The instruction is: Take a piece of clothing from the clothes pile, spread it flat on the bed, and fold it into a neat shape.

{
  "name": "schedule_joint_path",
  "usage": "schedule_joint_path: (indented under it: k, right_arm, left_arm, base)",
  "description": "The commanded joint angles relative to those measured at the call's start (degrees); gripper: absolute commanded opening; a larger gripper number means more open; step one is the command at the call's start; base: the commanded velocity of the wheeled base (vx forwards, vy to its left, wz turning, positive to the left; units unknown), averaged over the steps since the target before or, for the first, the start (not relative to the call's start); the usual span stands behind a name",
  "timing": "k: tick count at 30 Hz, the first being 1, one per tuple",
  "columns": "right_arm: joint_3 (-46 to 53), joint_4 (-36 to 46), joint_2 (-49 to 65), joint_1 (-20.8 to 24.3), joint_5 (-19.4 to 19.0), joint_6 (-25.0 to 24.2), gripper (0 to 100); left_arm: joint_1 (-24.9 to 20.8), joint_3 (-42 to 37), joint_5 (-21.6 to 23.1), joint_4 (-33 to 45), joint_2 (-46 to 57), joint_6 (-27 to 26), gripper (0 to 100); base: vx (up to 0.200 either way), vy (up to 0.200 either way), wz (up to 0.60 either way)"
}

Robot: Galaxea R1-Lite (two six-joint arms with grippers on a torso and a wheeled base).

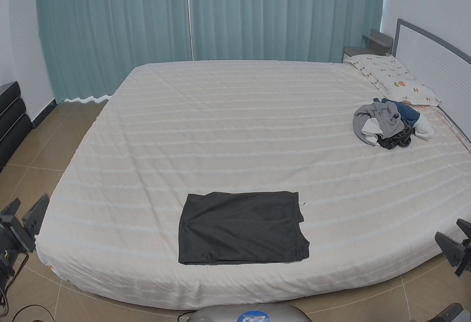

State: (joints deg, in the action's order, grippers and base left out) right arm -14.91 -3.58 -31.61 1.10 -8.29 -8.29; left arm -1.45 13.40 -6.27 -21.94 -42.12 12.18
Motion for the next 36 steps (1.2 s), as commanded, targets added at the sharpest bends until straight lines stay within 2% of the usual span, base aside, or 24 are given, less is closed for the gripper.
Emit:
schedule_joint_path:
  k: [1, 6, 13, 15, 22, 24, 27, 29, 30, 32, 36]
  right_arm:
    - [0.1, 19.1, 28.4, 0.0, 0.1, 6.3, 100]
    - [0.1, 21.6, 31.6, -1.1, 1.0, 9.8, 100]
    - [-2.4, 21.7, 31.6, -1.1, 8.1, 11.9, 100]
    - [-2.6, 21.7, 31.6, -1.1, 8.7, 12.1, 100]
    - [2.5, 21.1, 31.6, -1.1, 10.2, 12.1, 100]
    - [4.1, 19.7, 31.6, -1.1, 10.8, 12.2, 100]
    - [8.4, 6.7, 31.6, -1.1, 10.5, 13.9, 100]
    - [14.3, -4.7, 31.6, -1.1, 10.3, 17.1, 100]
    - [14.9, -5.6, 31.6, -1.3, 10.0, 18.5, 100]
    - [14.9, -4.8, 31.6, -1.1, 9.7, 19.3, 100]
    - [14.8, -2.8, 31.6, -1.1, 9.6, 19.3, 100]
  left_arm:
    - [0.6, 3.2, 0.8, 27.0, 32.6, -10.1, 100]
    - [0.8, 5.5, 0.6, 32.7, 38.1, -14.0, 100]
    - [2.1, 9.7, -1.9, 38.6, 39.2, -13.6, 100]
    - [2.0, 10.3, -1.9, 39.3, 39.5, -13.7, 100]
    - [1.5, 5.5, -2.2, 38.3, 41.3, -13.9, 100]
    - [1.5, 3.7, -2.4, 36.1, 41.4, -13.8, 100]
    - [1.5, -1.9, -2.6, 22.8, 41.3, -14.1, 100]
    - [1.5, -9.0, -2.0, 10.2, 41.3, -15.4, 100]
    - [1.5, -12.4, -1.7, 4.8, 41.3, -16.7, 100]
    - [1.5, -13.4, -1.9, 1.3, 41.3, -18.9, 100]
    - [1.5, -13.4, -1.1, 1.6, 41.4, -20.3, 100]
  base:
    - [0.000, 0.000, 0.00]
    - [0.000, 0.000, 0.00]
    - [0.000, 0.000, 0.00]
    - [0.000, 0.000, 0.00]
    - [0.000, 0.000, 0.00]
    - [0.000, 0.000, 0.00]
    - [0.000, 0.000, 0.00]
    - [0.000, 0.000, 0.00]
    - [0.000, 0.000, 0.00]
    - [0.000, 0.000, 0.00]
    - [0.000, 0.000, 0.00]
